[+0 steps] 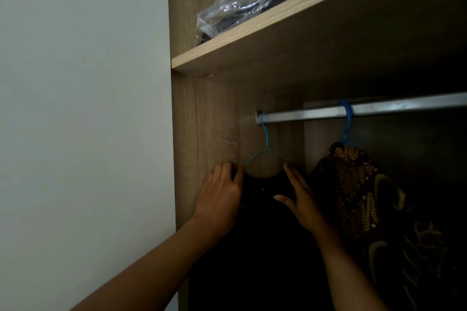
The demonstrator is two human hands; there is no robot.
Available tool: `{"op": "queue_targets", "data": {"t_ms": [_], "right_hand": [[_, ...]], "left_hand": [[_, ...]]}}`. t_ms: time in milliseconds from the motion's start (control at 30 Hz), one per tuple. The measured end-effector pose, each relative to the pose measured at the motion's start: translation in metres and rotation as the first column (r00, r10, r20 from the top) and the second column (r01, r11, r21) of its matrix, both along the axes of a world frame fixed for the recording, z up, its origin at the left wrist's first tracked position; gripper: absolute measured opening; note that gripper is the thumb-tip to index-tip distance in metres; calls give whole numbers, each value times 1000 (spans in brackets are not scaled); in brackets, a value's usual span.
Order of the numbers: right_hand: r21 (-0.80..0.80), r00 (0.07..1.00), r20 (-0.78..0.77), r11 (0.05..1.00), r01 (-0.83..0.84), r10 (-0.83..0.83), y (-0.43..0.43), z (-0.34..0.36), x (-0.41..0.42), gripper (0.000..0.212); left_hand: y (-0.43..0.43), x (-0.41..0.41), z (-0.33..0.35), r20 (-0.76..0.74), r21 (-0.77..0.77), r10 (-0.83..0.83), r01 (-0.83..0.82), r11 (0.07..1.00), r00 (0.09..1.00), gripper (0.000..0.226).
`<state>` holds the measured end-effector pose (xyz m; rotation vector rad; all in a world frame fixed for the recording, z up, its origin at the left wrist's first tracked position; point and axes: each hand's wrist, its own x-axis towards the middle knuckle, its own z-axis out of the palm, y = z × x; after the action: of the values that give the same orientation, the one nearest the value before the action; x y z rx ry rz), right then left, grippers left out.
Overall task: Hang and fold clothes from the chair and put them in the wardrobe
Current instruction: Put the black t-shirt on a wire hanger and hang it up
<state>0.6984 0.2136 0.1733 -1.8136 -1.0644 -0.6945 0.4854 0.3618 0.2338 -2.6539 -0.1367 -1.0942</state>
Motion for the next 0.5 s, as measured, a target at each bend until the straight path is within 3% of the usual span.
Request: {"op": "queue_targets", "data": {"t_ms": [200, 367, 500], "right_hand": [[114, 1000, -11, 993, 14, -13, -8, 20, -75, 77], [98, 999, -28, 995, 31, -28, -29, 56, -178, 65], [38, 994, 106, 999, 33, -37, -64, 91, -265, 61]], "left_hand": [[3, -32, 18, 51, -188, -199, 206, 960, 979, 91], [-5, -52, 56, 214, -156, -244, 279, 947, 946, 81], [-29, -53, 76, 247, -127, -290, 328, 936, 924, 70]]}}
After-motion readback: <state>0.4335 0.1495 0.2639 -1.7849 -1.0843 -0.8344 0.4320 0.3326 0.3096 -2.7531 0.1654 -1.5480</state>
